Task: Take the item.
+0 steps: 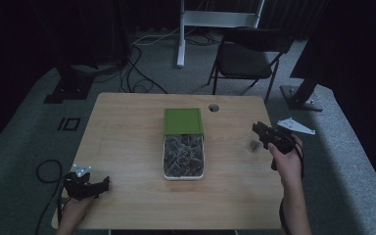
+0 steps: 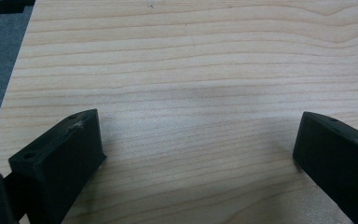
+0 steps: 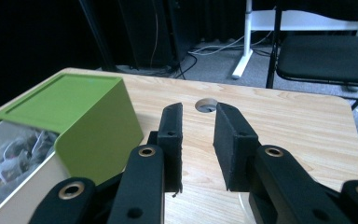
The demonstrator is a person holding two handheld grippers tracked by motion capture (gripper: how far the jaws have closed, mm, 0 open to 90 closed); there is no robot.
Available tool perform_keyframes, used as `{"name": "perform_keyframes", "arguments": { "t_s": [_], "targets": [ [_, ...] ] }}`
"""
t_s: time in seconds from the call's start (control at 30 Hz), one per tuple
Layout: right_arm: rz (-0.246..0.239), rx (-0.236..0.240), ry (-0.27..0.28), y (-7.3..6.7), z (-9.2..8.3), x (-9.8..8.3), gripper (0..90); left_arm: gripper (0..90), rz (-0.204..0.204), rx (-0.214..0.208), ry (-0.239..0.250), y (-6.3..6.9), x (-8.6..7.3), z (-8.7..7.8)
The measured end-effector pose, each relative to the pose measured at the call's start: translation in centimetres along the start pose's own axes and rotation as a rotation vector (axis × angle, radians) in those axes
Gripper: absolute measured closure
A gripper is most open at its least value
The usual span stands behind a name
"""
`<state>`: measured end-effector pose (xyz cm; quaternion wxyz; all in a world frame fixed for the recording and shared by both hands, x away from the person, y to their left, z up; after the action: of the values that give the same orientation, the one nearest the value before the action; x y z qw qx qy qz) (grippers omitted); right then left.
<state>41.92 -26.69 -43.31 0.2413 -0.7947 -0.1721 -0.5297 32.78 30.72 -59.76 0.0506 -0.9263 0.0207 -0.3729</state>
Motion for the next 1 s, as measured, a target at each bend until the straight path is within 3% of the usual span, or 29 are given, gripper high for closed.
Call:
{"name": "perform_keyframes", "arguments": {
  "t_s": [0.53, 1.0],
  "targets": [
    [-0.044, 0.09, -0.007, -3.1, -1.2, -2.4, 72.2, 1.9, 0.0, 0.0, 0.0, 0.0, 0.0, 0.0],
    [-0.069, 0.173, -0.044, -4.5, -0.8, -5.6, 68.6, 2.0, 0.0, 0.0, 0.0, 0.0, 0.0, 0.0]
  ]
}}
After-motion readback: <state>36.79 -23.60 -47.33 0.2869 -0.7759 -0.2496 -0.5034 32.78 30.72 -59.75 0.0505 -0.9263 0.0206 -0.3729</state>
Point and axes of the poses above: each handheld gripper's, and its own axes: z roughly forward along the jaws, x roughly out of its top, y roughly to its right, the point moved 7 cm from there along z, roughly forward along the jaws, and after that the axes turned 8 degrees about x, right-handed, at the moved point
